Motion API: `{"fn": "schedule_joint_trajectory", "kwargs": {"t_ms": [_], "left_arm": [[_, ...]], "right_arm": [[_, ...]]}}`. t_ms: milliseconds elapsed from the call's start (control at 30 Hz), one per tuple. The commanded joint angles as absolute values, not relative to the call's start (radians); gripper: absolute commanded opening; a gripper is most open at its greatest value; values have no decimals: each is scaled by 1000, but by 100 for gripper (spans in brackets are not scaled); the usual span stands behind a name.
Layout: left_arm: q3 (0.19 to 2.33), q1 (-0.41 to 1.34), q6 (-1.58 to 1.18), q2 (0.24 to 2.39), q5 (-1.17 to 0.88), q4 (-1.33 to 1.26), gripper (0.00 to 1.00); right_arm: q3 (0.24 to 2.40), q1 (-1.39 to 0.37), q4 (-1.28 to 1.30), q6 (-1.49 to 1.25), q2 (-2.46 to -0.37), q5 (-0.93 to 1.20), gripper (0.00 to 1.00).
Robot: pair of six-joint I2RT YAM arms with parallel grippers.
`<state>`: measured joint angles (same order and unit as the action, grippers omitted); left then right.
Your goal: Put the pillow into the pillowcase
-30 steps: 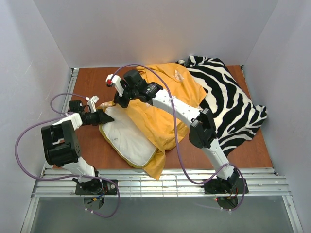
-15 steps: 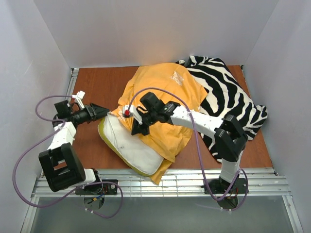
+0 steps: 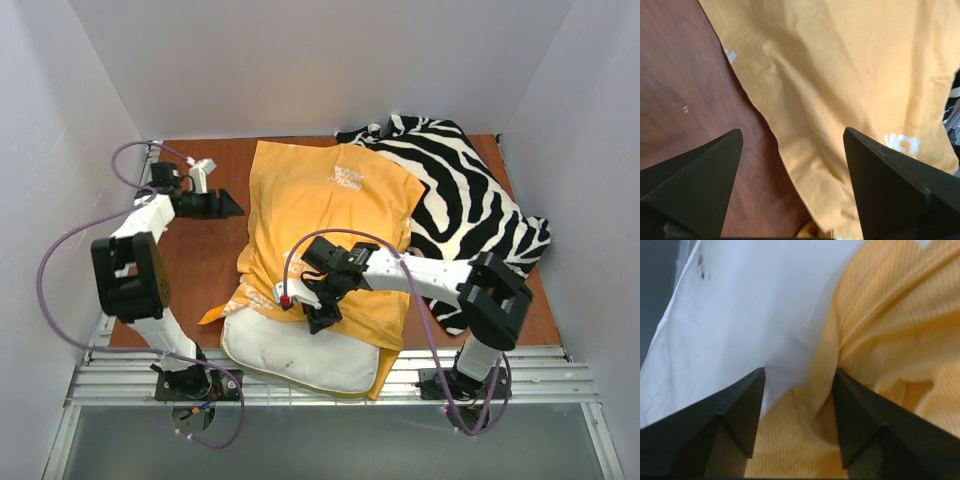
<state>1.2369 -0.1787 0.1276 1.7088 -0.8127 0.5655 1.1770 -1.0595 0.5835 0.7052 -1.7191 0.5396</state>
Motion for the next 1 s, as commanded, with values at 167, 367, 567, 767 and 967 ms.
{"fn": "schedule_joint_trajectory", "kwargs": {"t_ms": [167, 367, 567, 767, 967], "left_arm": [[1250, -31, 17, 1830, -766, 445, 69], [1246, 44, 6, 1934, -830, 468, 72], [1230, -47, -43, 1940, -746, 456, 0], [1218, -230, -5, 1962, -706, 501, 0], [1105, -241, 208, 1774, -664, 592, 27]], "right_arm": [[1118, -1009, 681, 634, -1591, 291, 57], [1248, -927, 707, 522, -1762, 354, 58], [1411, -525, 808, 328, -1705, 650, 89], [1209, -239, 793, 195, -1575, 689, 91], [1138, -296, 634, 141, -1643, 680, 90]]}}
